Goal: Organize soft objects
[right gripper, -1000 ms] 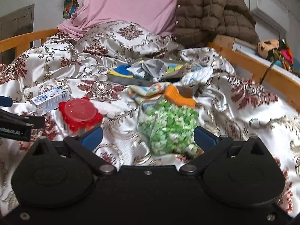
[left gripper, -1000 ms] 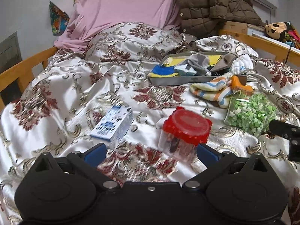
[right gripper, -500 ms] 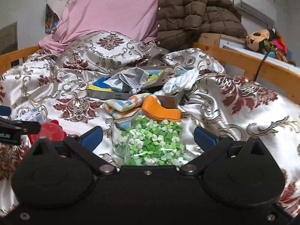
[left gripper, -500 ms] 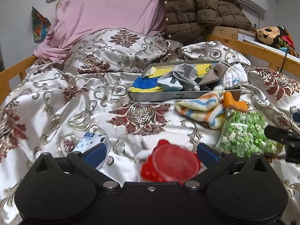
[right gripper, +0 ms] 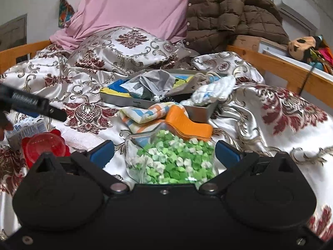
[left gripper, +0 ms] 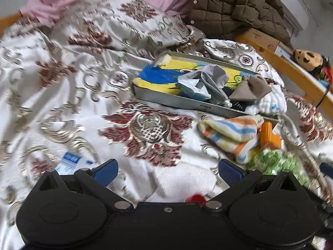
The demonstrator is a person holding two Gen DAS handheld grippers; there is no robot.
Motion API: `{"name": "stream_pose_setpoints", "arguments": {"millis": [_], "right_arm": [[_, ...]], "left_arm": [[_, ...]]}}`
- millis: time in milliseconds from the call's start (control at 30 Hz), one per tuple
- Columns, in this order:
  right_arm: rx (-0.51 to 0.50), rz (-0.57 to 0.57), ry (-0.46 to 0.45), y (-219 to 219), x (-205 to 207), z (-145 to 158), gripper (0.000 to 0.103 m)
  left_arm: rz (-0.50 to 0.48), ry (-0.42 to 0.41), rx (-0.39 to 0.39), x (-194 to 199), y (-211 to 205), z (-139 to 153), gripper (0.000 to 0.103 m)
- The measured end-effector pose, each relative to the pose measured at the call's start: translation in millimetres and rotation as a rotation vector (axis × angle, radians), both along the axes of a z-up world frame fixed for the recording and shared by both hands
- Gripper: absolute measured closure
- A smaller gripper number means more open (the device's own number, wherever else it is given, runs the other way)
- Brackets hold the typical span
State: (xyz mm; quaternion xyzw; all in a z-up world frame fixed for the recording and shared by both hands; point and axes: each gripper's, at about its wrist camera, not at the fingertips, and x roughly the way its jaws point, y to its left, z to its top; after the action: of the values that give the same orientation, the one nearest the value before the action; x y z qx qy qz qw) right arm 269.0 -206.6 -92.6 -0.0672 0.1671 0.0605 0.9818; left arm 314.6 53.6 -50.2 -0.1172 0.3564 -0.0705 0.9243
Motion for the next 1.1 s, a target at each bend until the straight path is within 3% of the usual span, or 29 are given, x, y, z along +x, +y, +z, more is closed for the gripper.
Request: {"name": "stream_pose_setpoints", "arguments": {"millis": [233,333,400,500,600,700,767,833,1100], "right_arm": [[-0.009,0.059,-0.002,12,17,-4,0.001],[-0.035,0.077,-0.003,20,22,-2,0.001],[-0.060,0.082,-0.005,24,26,0,0.001],[-0.069,0.080,-0.006,28,33,3,0.001],[-0.073,0.092,-0.005,31,38,6,0.001],[-0.106,0.101,-0.023,35,39,10,0.001],[-0.129,0.102,-0.037,39,38,12,0.001],[-0.135,0.115,-0.038,42,38,13,0.001],[-0.105,0.202,0.038,55,48,18,0.004]], "left_arm": [[-0.124,0.090,-0.158,41,22,-10,0.002],[-0.144,0.182,-0.209,56,31,-21,0.006],[-0.158,0.232,-0.215,61,33,-30,0.008],[-0.200,0.237,-0.183,62,28,-32,0.009],[-0.233,0.244,-0.200,64,24,-32,0.011],[-0.257,0.268,-0.230,65,23,-33,0.020],[-0.257,0.303,-0.267,66,23,-37,0.022],[-0.248,0.310,-0.256,66,21,-39,0.023],[-0.211,0.339,-0.317,74,17,-56,0.031]]}}
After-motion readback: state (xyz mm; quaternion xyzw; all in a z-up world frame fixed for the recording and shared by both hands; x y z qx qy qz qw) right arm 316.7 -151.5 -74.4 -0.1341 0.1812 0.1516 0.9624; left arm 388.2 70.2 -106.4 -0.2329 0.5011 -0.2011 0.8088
